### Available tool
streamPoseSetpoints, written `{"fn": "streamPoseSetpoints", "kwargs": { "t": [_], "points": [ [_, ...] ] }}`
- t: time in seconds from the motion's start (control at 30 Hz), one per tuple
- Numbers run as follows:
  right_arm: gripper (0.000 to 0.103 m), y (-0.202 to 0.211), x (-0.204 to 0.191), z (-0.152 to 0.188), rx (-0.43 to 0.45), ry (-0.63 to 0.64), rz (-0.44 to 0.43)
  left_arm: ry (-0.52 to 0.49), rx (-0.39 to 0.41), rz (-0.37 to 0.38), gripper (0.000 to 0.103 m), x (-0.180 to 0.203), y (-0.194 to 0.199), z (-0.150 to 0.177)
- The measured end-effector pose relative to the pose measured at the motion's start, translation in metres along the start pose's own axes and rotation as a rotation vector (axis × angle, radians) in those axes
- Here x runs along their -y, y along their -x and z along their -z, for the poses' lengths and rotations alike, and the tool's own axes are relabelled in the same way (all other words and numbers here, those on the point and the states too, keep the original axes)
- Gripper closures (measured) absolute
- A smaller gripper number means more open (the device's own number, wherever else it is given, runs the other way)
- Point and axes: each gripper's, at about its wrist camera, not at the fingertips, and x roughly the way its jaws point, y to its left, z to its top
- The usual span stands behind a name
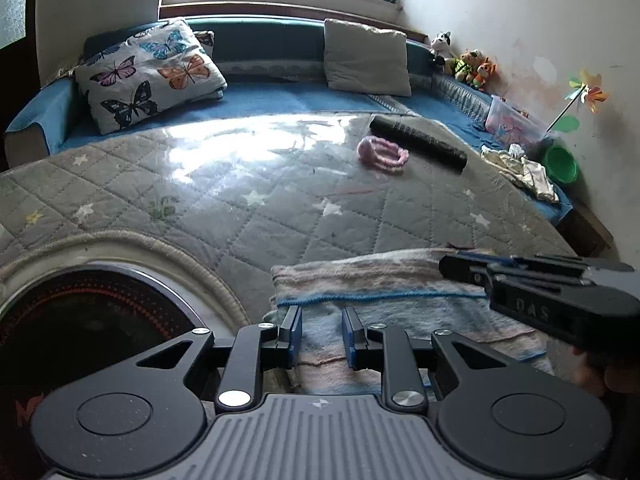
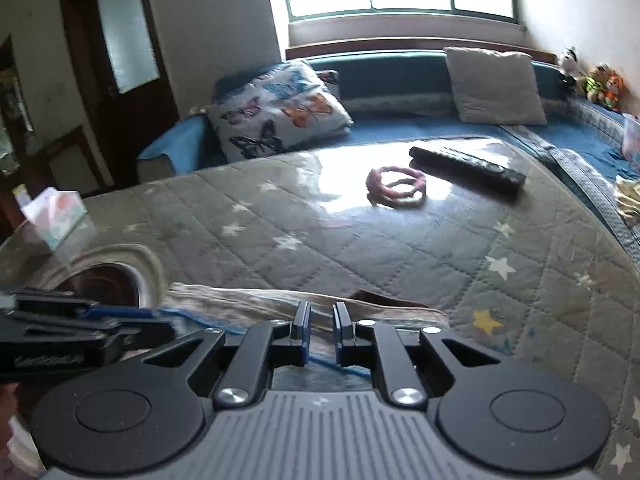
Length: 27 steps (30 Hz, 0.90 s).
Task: Fold clothes
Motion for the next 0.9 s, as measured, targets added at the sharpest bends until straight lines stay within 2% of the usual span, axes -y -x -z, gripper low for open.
{"fn": "streamPoseSetpoints", "kwargs": {
  "t": [0.13, 0.27, 0.4, 0.67, 0.73, 0.9],
  "points": [
    [0.092, -0.004, -0.016, 0.003, -0.023, 0.054, -0.026, -0.012, -0.017, -0.009, 0.079, 0.004, -0.004, -0.001],
    [0.091, -0.009, -0.023, 0.009, -0.038, 0.09, -0.006, -0.014, -0.032, -0.024, 0.079, 0.003, -0.005, 0.003],
    [0.082, 0.012, -0.028, 0.011, -0.026, 0.107, -0.028, -0.023, -0.025, -0.024, 0.079, 0.005, 0.004, 0.005],
    [0.08, 0.04, -0.044, 0.042, -0.066, 0.161, -0.056, -0.028, -0.019, -0.047, 0.078, 0.007, 0.021, 0.019],
    [0.076, 0.048, -0.05, 0.052, -0.067, 0.186, -0.057, -0.038, -0.01, -0.053, 0.078, 0.008, 0.027, 0.025],
    [0.076, 0.072, -0.064, 0.075, -0.062, 0.22, -0.073, -0.053, 0.007, -0.043, 0.077, 0.012, 0.041, 0.04]
  ]
}}
